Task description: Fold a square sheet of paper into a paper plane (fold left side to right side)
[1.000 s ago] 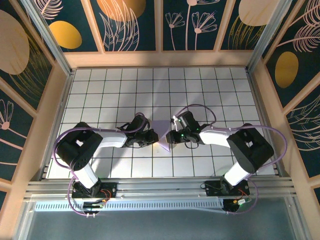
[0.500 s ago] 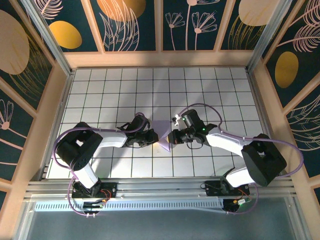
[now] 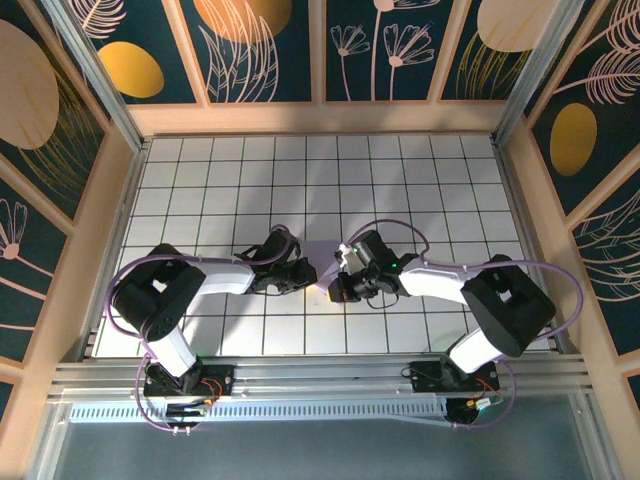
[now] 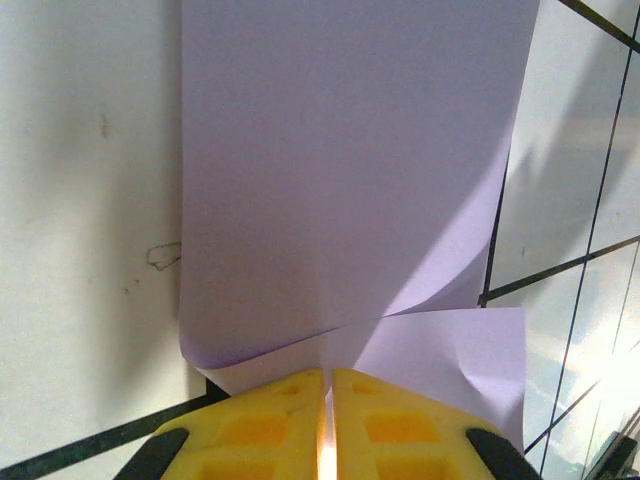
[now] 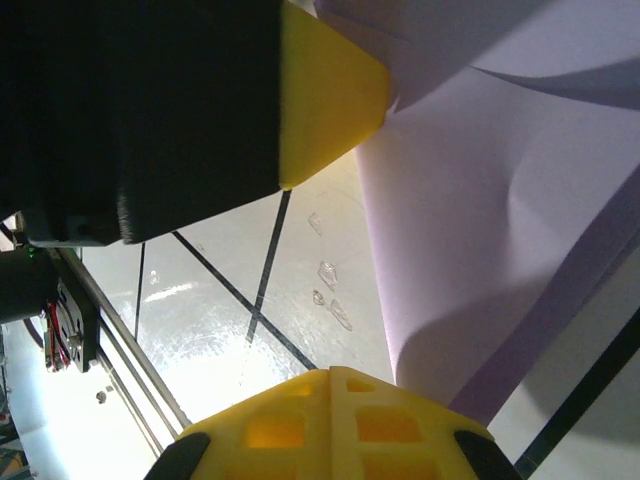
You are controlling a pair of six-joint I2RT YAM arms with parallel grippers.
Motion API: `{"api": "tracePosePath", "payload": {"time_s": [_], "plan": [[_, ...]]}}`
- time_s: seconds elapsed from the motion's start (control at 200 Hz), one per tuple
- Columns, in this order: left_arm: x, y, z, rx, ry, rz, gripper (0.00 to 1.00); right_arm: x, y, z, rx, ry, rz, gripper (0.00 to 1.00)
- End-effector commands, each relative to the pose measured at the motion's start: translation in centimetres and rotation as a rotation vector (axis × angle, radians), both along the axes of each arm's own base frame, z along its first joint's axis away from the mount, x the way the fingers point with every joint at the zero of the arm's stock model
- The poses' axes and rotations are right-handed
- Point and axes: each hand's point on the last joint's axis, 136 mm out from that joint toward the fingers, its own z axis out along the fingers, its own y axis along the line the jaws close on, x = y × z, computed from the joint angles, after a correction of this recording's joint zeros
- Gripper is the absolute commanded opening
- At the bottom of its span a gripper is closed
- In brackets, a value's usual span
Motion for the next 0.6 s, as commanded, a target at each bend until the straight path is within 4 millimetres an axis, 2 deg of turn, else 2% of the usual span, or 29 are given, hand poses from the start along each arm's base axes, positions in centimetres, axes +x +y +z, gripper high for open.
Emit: {"api": "tracePosePath", "payload": {"time_s": [0.0, 0.596], "plan": [[-0.9, 1.8, -2.6, 0.105, 0.062, 0.027, 0.12, -0.3, -0.1, -0.9, -0.005, 0.021, -0.011, 0.00], [-1.0, 1.8, -2.6, 0.106, 0.063, 0.025, 0.12, -1.1, -0.9, -3.0, -0.038, 0.078, -0.032, 0.00]]}}
